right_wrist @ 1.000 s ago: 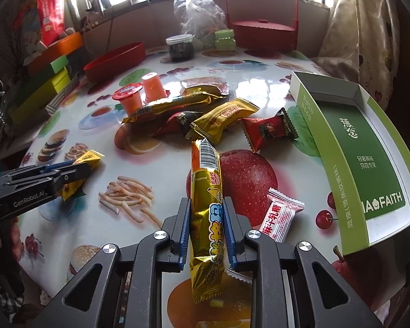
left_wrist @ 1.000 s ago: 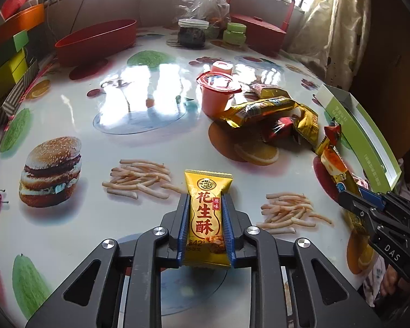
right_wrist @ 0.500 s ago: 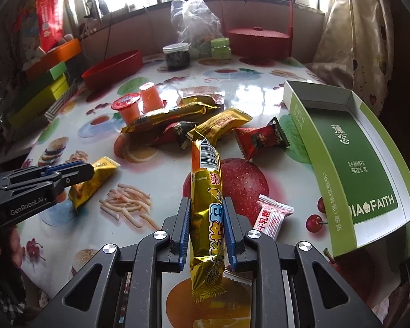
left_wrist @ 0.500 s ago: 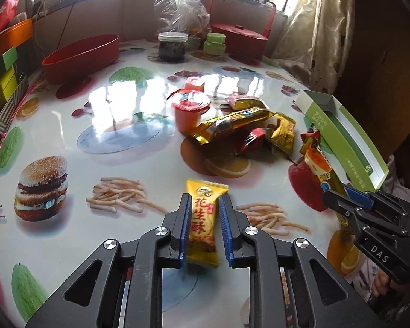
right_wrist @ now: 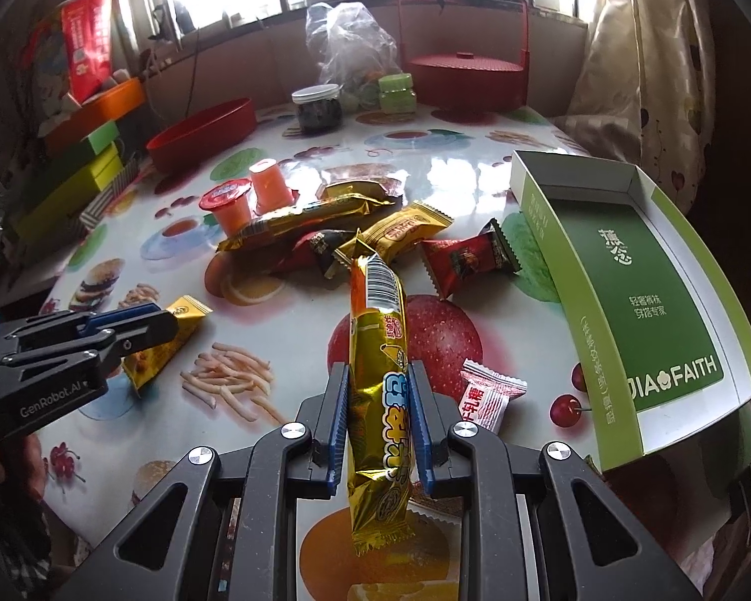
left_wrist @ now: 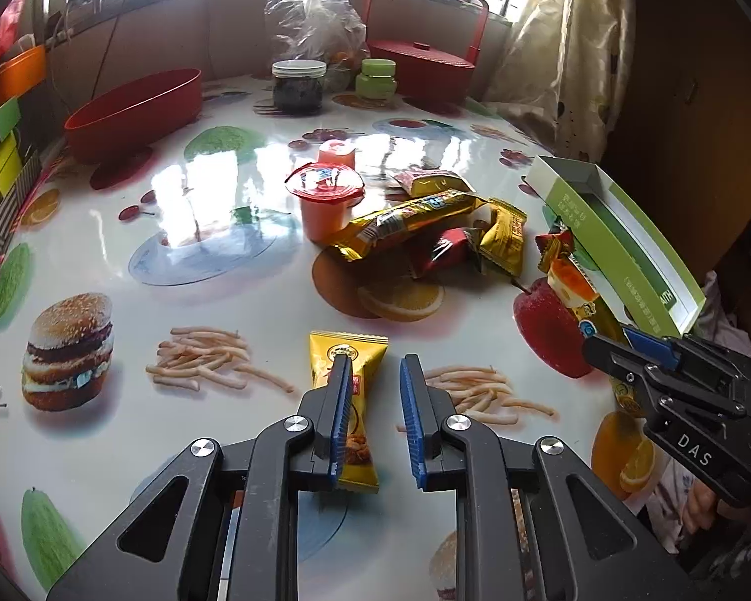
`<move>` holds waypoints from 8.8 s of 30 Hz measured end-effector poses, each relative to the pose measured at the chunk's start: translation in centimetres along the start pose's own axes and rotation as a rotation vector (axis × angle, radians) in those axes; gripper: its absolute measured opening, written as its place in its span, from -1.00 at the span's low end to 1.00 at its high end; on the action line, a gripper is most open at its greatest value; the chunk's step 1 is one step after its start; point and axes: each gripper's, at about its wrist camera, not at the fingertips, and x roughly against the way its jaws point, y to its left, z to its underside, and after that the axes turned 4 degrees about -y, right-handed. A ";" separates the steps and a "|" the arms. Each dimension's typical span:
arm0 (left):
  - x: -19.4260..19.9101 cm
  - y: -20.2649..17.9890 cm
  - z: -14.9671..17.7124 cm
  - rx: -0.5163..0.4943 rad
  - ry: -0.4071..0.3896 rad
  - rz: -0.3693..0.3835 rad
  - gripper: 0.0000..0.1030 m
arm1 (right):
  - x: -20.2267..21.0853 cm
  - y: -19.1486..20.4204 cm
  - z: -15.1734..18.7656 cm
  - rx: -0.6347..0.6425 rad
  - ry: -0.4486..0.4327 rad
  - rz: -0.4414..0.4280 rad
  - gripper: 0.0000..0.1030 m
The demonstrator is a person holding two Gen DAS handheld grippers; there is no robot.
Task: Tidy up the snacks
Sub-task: 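Lift and carry both held snacks toward the green box with both tools, then lower the snacks into the green box and open both tools, then grasp the white-and-red nougat candy with the right tool while the left tool returns to the pile, then grasp the red snack packet with the left tool while the right tool holds the nougat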
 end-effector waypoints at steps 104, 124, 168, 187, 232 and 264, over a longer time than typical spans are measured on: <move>-10.7 -22.1 -9.7 -0.214 0.107 0.377 -0.55 | 2.0 -17.4 -2.1 -0.238 -0.063 0.290 -0.58; -12.5 -23.2 -9.5 -0.229 0.155 0.368 -0.55 | 1.1 -17.5 -1.7 -0.235 -0.033 0.292 -0.57; -0.4 -9.3 -4.4 -0.123 -0.102 0.184 -0.10 | 5.0 -5.7 -0.2 -0.180 -0.121 0.133 -0.19; -3.1 -3.9 -2.6 -0.021 -0.034 0.134 -0.11 | 0.6 -3.7 1.0 -0.139 0.030 0.129 -0.19; -6.4 -6.8 -4.3 -0.210 0.036 0.335 -0.11 | 0.2 -3.5 1.9 -0.086 0.007 0.158 -0.63; -8.0 -7.2 -4.8 -0.272 0.025 0.193 -0.49 | 0.2 -3.5 1.9 -0.085 0.004 0.158 -0.63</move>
